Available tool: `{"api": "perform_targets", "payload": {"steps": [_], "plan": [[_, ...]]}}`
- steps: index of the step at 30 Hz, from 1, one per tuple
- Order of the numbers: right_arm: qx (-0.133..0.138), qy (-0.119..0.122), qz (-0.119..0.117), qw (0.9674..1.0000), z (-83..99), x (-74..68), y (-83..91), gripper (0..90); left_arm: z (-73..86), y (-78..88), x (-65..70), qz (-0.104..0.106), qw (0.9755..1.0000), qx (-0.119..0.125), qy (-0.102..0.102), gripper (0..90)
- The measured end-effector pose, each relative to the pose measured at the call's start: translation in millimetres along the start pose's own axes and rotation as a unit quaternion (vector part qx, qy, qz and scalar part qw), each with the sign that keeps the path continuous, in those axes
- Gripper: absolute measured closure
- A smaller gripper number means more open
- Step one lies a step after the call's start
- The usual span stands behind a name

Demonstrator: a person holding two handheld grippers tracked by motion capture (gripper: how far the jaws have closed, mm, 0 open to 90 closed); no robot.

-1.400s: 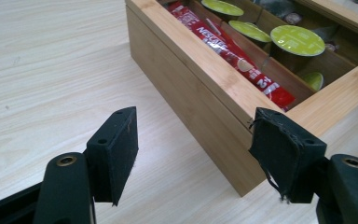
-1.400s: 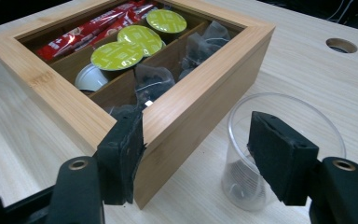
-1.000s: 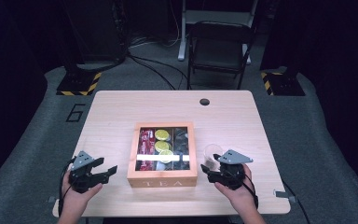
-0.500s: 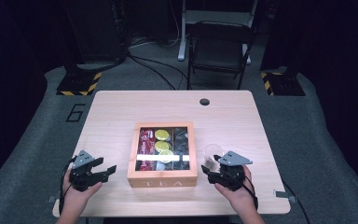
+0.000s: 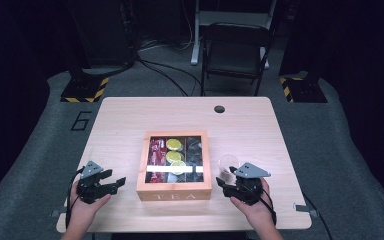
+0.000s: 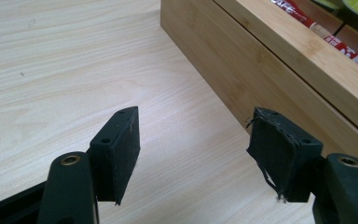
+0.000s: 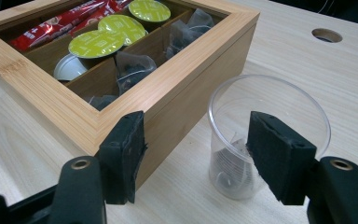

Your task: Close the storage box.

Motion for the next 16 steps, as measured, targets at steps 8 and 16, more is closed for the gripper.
{"api": "perform_targets", "payload": {"steps": [8,16], "plan": [[0.005,0.008,-0.003,1.0000,-0.2,-3.9,4.6,36.7,-0.8,-6.6,-1.0,-0.002,1.0000,-0.006,0.004,33.7],[0.030,0.014,-0.008,0.9994,-7.7,-8.5,11.7,36.7,-3.1,-8.3,-0.2,0.001,1.0000,-0.007,0.006,33.3]]}}
Point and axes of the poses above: each handheld gripper's, and its own axes: y roughly backward along the jaws, z roughly out of its underside, x roughly to its right, the point moved 10 cm from there along -y, roughly forward along the jaws, and after that the axes turned 2 degrees about -y, right-handed, at the moved point
